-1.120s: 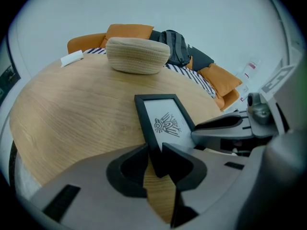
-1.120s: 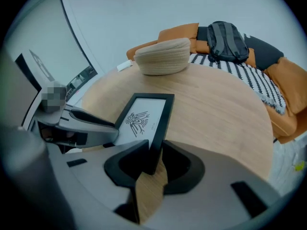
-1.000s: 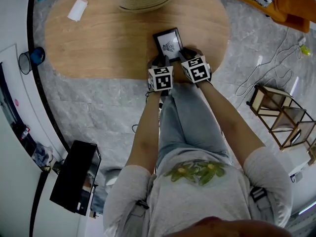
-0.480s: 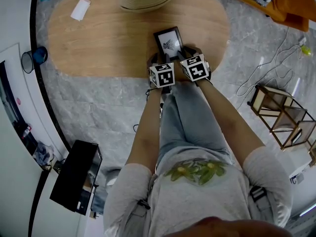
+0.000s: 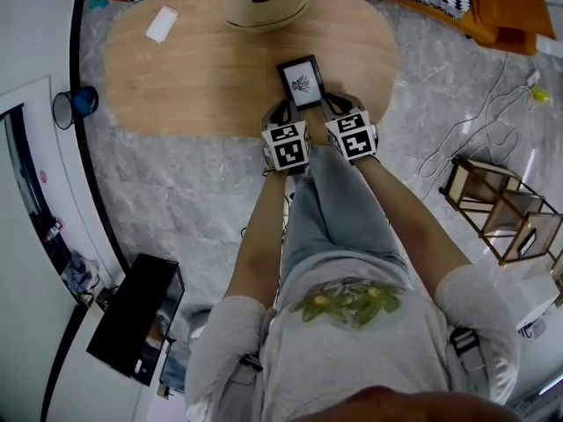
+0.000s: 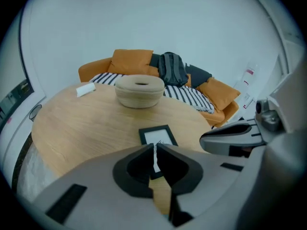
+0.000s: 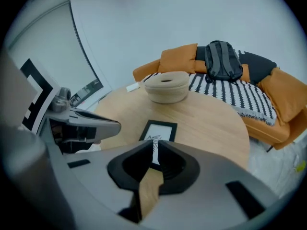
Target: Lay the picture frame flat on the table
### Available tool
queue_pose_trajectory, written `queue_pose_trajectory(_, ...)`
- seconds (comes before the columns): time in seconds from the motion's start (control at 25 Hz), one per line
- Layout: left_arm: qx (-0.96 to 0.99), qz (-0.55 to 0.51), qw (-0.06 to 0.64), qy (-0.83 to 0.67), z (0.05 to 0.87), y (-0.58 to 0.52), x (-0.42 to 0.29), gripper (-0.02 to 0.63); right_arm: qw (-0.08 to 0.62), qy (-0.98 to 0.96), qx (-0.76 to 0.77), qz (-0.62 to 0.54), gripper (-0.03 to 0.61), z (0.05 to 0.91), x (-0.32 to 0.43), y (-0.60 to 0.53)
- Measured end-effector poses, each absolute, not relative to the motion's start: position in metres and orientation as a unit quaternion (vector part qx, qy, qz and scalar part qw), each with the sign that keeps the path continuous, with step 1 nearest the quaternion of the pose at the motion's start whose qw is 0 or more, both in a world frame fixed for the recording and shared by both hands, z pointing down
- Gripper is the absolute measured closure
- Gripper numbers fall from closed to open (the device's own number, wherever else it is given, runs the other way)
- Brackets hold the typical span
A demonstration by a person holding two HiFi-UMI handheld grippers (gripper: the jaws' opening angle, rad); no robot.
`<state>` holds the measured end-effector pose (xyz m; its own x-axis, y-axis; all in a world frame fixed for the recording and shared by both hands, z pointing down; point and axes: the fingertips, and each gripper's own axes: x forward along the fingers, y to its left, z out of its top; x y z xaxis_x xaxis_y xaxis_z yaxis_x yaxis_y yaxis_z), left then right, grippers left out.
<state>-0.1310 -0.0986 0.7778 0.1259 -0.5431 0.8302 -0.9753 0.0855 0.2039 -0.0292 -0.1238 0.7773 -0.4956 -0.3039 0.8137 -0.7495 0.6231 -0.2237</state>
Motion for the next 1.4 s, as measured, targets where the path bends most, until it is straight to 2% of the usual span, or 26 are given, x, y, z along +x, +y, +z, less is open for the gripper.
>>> queue_pose_trajectory(0.16, 0.659, 0.234, 0.401, -0.592, 0.727, -0.095, -0.124, 0.595, 0.371, -0.826, 0.310, 0.290, 0.571, 0.736, -0.030, -0.118)
queue_pose_trajectory(0.36, 0.710, 0.215, 0.386, -0.549, 0.666, -0.078, -0.108, 0.597, 0.362, -0.841, 0.295, 0.272, 0.572, 0.679, -0.026, -0.109)
queue_pose_trajectory(0.76, 0.726, 0.206, 0.350, -0.555, 0.586, -0.053, -0.103, 0.598, 0.319, -0.859, 0.306, 0.258, 0.572, 0.585, -0.014, -0.092)
queue_pose_trajectory(1.4, 0.745, 0.191, 0.319, -0.554, 0.508, -0.016, -0.096, 0.598, 0.297, -0.866, 0.304, 0.262, 0.573, 0.522, -0.010, -0.042)
